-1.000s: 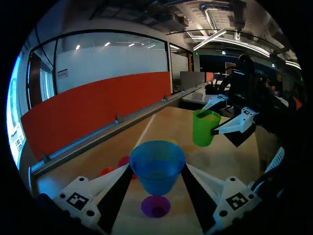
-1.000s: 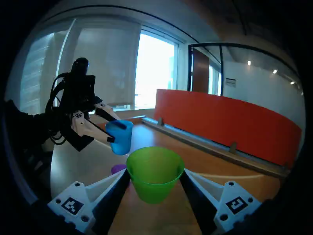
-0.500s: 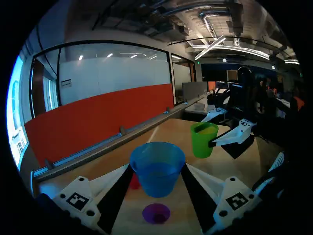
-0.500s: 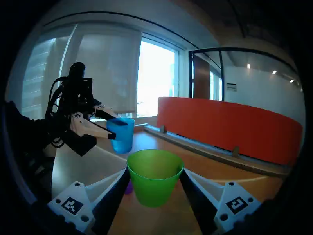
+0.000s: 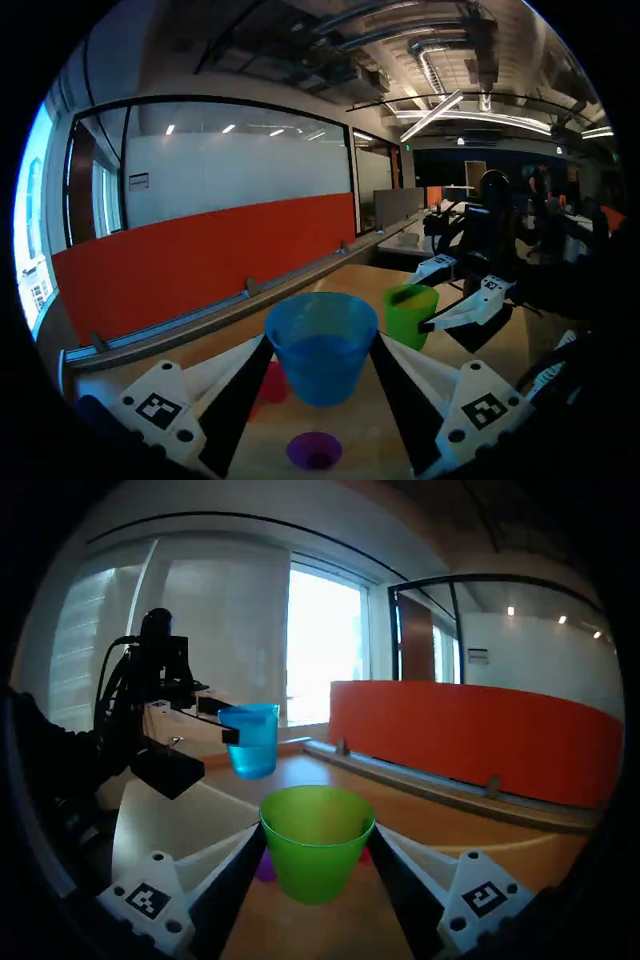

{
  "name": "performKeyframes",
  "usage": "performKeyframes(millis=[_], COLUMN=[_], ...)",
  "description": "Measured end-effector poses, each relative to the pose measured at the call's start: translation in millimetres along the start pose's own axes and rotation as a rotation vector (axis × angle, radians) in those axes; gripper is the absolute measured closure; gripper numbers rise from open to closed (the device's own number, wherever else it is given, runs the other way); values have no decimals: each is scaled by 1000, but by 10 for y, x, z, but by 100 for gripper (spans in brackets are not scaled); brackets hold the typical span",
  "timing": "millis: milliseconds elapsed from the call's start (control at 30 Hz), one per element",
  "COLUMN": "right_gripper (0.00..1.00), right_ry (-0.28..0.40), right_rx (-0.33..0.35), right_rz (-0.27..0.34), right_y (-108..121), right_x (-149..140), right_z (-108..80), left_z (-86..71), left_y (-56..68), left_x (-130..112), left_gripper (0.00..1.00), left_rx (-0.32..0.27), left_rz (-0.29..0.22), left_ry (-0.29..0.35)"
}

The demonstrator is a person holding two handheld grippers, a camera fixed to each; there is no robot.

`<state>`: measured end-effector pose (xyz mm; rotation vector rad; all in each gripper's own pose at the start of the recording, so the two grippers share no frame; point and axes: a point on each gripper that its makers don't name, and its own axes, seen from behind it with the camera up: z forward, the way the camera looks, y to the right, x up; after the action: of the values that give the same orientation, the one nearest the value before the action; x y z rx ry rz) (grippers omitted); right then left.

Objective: Pour water

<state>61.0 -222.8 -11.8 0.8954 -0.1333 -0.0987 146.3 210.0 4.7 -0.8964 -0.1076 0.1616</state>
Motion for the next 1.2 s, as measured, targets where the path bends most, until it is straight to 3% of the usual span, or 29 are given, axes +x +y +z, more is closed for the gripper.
performKeyframes(millis=[500, 1200], right_gripper=[10, 10], right_ry=[-6, -22], right_rx=[29, 106], right_rz=[13, -28], right_y=[-64, -294], right_x=[-26, -28], right_z=[68, 235], left_z=[-45, 40], left_y=[-23, -19], left_x=[195, 488], left_gripper=[15, 15], left_rx=[2, 59], left_rz=[66, 351], left_ry=[39, 69])
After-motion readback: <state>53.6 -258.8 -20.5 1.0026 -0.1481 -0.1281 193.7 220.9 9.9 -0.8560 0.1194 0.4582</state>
